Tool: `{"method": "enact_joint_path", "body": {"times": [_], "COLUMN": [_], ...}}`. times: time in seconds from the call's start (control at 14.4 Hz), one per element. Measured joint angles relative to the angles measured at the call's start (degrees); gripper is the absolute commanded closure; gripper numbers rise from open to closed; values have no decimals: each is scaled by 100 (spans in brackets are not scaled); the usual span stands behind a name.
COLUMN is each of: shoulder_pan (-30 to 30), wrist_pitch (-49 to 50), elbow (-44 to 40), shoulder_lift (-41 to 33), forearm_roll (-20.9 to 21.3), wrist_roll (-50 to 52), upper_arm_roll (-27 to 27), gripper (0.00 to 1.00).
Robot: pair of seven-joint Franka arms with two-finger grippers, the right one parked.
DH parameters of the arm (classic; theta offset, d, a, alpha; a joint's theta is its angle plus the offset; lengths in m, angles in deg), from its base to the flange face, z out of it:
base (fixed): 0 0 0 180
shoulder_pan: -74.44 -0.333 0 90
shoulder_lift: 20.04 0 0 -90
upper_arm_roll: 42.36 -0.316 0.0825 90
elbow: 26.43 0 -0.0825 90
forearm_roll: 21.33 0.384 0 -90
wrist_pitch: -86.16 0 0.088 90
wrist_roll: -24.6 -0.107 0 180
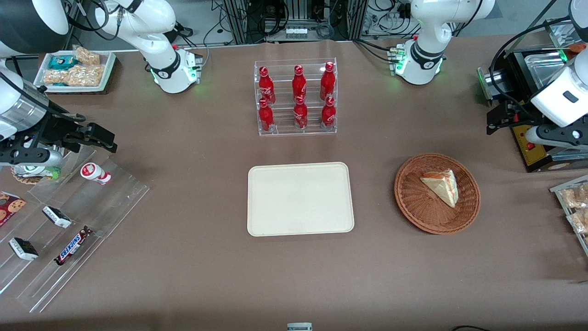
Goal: Place sandwich from basket to tray
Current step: 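Move the left gripper over the wicker basket toward the sandwich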
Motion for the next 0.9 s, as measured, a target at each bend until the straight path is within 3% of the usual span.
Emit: {"method": "enact_joint_path", "body": {"times": [0.56,0.9], "shoulder_pan": [2,2], "wrist_pitch": [1,-224], "elbow": [59,505], "shoulder_lift": [26,39], "forearm_roll": [0,143], "wrist_roll": [0,8], "upper_arm_roll": [10,10], "gripper": [0,0]}}
